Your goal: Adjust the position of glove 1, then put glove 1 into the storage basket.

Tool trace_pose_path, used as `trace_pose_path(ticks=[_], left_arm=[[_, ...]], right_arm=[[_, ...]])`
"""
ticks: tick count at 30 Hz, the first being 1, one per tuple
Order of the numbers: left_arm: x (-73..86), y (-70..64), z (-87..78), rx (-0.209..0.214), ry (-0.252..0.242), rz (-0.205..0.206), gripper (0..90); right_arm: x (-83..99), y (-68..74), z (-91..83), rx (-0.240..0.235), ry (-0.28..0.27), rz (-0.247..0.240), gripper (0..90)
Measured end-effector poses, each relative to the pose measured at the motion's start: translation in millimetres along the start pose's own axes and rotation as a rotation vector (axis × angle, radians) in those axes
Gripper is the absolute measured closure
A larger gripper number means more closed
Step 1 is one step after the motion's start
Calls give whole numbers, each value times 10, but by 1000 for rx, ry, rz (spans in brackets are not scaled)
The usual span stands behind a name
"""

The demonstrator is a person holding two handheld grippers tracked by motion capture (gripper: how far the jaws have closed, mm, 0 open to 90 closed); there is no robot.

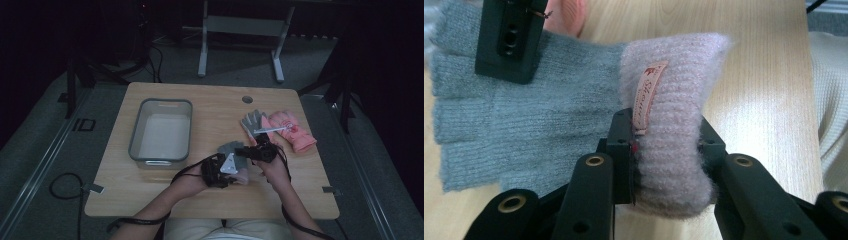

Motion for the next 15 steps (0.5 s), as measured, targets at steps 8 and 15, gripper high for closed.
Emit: trace_pose_path(ticks=[8, 15], left_arm=[[-76, 157, -293, -24, 11, 44, 692], [-60, 339, -567, -62, 18, 61, 688]], right_arm=[[-231, 115, -122, 9, -43, -45, 744], [-527, 290, -180, 25, -78, -96, 745]])
Point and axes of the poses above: each handheld gripper's, and its own axes: z roughly forward along the jaws, x roughly out of its underside, y roughly to its left, the point moved 2 cm from there along z, roughly forward along the jaws, and after that the axes turned 8 degrees about y, right-handed, at the moved point
